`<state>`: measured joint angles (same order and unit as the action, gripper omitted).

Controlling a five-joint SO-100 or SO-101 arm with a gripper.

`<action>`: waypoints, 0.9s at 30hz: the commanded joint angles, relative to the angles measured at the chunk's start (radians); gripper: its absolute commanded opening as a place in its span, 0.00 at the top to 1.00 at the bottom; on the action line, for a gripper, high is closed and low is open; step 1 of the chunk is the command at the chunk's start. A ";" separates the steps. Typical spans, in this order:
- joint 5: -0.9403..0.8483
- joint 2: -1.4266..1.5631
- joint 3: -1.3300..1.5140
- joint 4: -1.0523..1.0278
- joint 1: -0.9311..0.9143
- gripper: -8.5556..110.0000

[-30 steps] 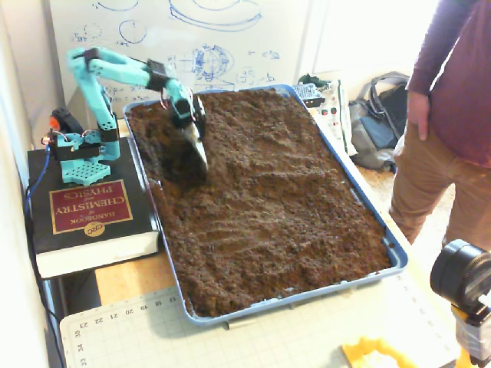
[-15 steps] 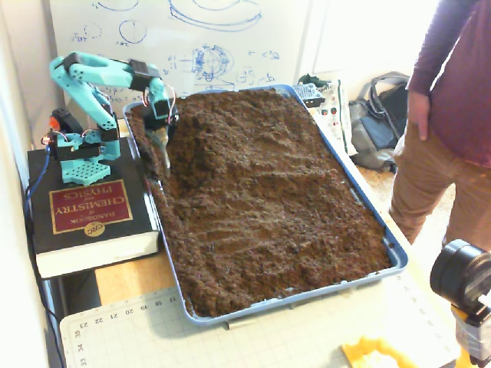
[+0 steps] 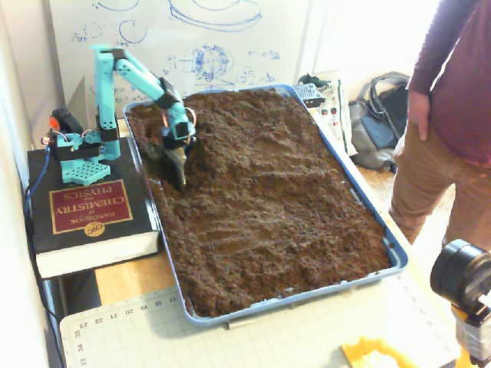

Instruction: Build a berm.

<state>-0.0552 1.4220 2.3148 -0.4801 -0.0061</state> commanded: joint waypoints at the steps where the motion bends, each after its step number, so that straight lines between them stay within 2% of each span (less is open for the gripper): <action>1: 0.006 -0.035 -0.213 0.064 -0.003 0.93; 9: 0.008 -0.034 -0.388 0.064 -0.003 0.93; 17: 0.009 0.107 -0.388 0.057 -0.003 0.93; 27: 0.009 0.304 -0.391 -0.155 -0.014 0.93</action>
<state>-0.0552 1.5417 2.0755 -0.6013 -0.0046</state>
